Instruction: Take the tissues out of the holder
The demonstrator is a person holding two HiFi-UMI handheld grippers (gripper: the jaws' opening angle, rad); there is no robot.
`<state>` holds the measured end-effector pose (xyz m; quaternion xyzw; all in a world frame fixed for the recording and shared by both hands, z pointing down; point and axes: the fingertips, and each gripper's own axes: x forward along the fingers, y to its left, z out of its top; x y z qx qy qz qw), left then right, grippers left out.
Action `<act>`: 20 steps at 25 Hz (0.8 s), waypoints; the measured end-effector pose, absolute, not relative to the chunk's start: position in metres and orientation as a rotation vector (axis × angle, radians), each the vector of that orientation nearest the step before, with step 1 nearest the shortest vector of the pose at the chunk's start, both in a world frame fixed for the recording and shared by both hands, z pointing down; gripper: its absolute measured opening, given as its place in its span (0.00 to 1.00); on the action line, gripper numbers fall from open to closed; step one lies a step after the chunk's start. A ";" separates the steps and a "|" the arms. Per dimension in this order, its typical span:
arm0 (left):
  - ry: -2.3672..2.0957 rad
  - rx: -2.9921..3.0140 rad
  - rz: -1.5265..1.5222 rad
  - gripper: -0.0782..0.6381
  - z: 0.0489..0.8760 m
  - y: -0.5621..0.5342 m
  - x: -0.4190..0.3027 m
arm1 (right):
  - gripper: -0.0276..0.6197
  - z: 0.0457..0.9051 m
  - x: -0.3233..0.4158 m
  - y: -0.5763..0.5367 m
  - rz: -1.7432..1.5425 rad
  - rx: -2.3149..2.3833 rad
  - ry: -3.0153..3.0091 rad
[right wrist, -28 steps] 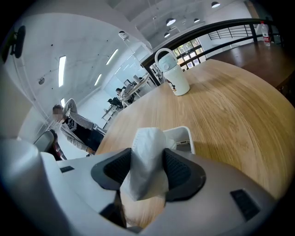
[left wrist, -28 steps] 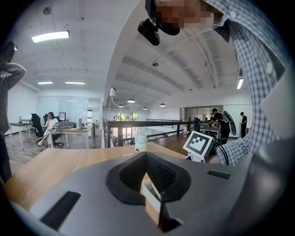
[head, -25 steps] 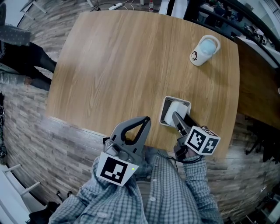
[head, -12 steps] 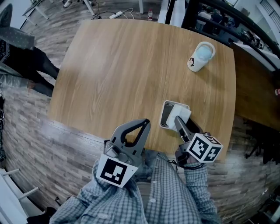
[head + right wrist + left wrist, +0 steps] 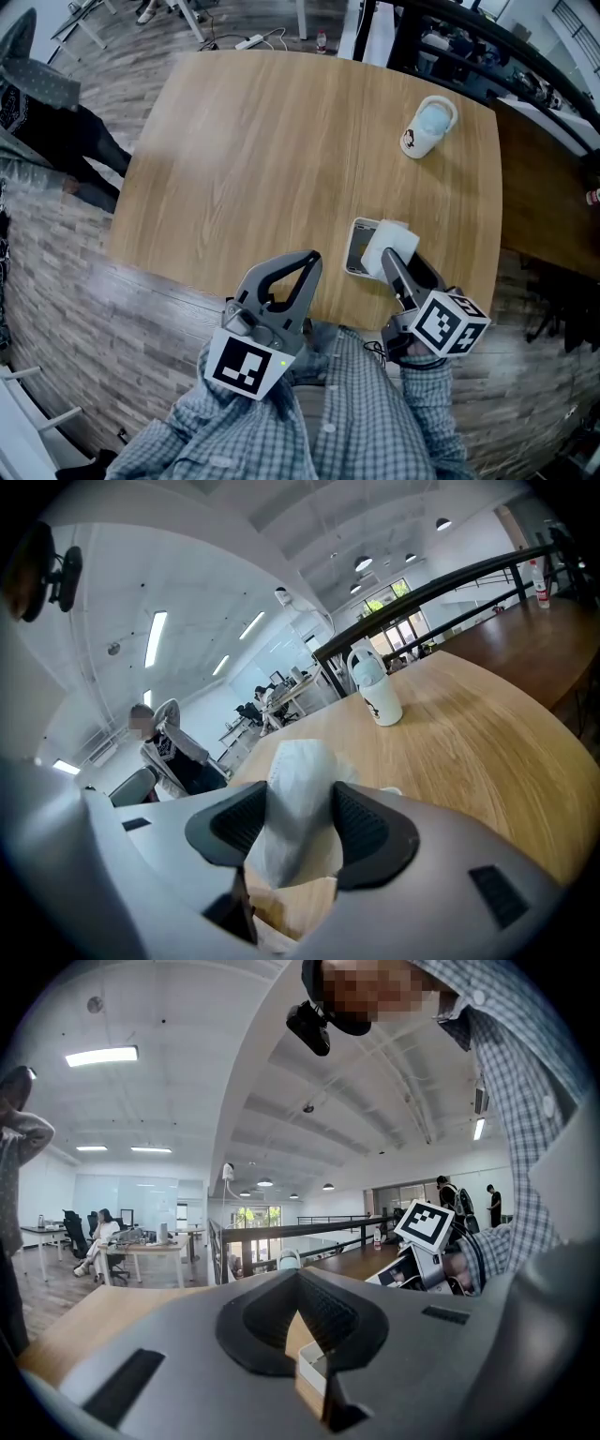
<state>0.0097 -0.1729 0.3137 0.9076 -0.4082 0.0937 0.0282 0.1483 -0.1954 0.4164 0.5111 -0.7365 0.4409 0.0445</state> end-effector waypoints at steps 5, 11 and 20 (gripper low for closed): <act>-1.300 2.776 0.272 0.11 0.310 -0.175 0.000 | 0.40 0.398 0.147 -0.196 1.319 1.589 -2.303; -1.326 2.774 0.225 0.11 0.300 -0.177 -0.007 | 0.40 0.366 0.144 -0.196 1.245 1.619 -2.387; -1.303 2.803 0.197 0.11 0.292 -0.171 -0.008 | 0.40 0.323 0.145 -0.188 1.107 1.689 -2.506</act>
